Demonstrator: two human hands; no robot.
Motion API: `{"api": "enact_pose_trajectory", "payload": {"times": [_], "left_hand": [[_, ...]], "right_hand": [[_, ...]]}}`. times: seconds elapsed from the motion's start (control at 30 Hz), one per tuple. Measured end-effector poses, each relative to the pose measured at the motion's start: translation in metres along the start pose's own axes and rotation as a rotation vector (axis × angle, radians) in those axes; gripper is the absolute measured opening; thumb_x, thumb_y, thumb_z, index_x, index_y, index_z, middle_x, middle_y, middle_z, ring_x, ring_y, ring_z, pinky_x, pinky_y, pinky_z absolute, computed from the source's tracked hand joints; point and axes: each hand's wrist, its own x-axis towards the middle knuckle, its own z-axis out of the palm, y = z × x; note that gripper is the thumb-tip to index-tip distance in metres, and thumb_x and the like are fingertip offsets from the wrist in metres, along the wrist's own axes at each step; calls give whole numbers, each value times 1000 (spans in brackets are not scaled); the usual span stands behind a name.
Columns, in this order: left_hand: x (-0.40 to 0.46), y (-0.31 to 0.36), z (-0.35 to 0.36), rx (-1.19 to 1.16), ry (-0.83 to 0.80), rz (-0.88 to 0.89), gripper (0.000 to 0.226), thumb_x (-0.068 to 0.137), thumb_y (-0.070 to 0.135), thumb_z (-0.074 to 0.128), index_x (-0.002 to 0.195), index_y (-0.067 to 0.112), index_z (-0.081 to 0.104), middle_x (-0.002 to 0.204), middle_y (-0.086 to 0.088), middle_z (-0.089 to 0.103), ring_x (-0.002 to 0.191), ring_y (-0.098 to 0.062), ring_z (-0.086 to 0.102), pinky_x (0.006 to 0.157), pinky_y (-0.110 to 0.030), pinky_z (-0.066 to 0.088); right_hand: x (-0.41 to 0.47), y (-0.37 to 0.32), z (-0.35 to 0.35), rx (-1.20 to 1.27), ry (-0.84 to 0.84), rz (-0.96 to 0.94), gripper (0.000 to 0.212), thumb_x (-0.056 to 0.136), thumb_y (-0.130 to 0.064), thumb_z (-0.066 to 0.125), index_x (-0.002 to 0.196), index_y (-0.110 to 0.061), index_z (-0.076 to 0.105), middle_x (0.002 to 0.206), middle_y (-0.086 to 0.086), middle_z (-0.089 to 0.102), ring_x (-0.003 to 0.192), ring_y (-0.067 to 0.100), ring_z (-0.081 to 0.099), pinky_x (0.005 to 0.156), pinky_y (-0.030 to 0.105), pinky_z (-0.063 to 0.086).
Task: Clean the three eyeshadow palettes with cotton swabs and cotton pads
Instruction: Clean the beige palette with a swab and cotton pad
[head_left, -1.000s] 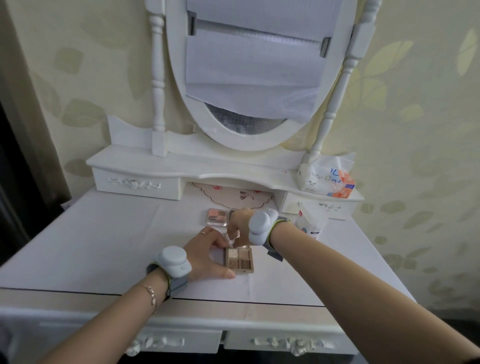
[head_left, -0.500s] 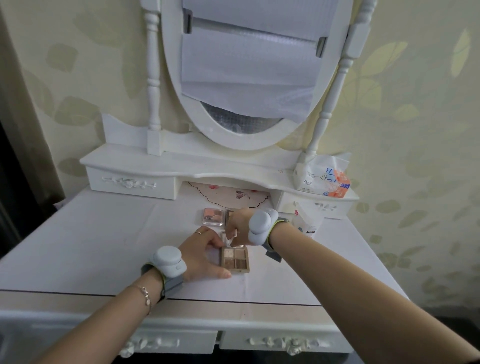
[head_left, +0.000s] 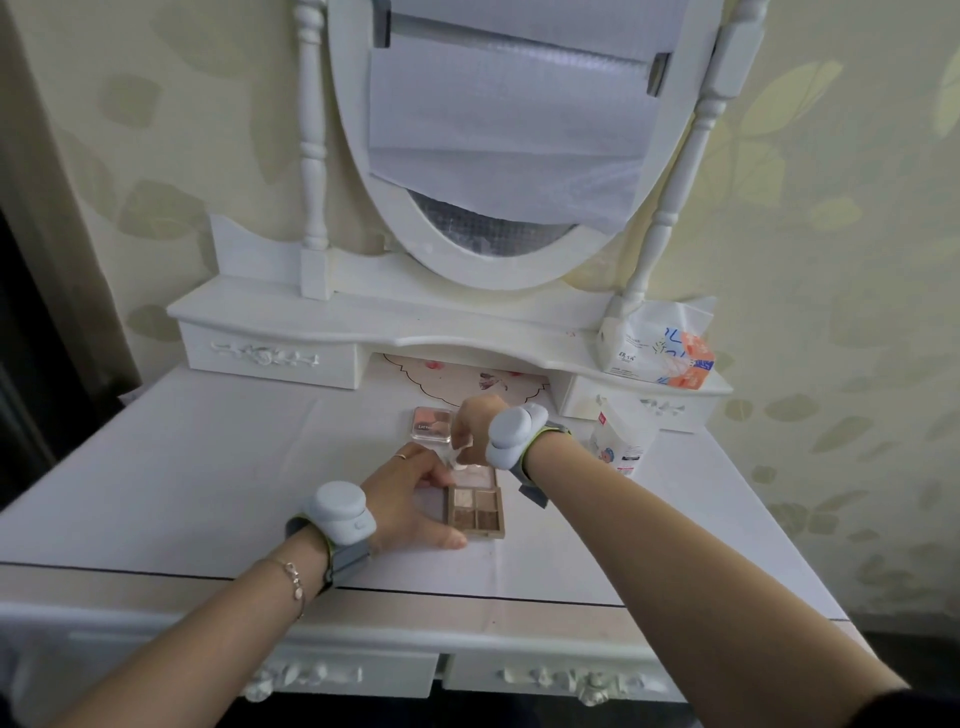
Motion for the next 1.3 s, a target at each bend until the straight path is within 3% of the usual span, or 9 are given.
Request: {"api": "enact_pose_trajectory", "payload": {"times": [0.33,0.77,1.0,1.3], "left_hand": [[1,-2,2,10,2,15,60,34,63,70,83,37,47,102,17,40,100,-7,52,97,-30,44],[0,2,1,-37,-14,-11,64,28,63,69,82,36,47,101,14,41,104,-10,52,99,-23,42],[0,4,-1,-12,-31,-22,64,27,65,66,81,38,45,98,19,38,100,-7,49,93,-19,41],[0,2,0,22,-23,-29,65,28,67,65,84,39,45,100,18,40,99,-3,49,92,-17,40]], "right_hand": [[-8,27,2,74,-16,45,20,85,-28,64,104,-25,68,115,-6,64,109,18,59,98,31,45],[-26,26,6,34,-40,-10,23,82,-30,65,104,-27,69,115,-8,63,108,19,58,99,40,45],[-24,11,4,-17,-47,-53,22,88,-26,58,109,-26,65,122,-9,59,114,18,56,98,32,44],[-20,1,0,-25,-32,-125,24,89,-26,59,111,-27,65,128,-12,56,119,15,53,102,33,42]]}}
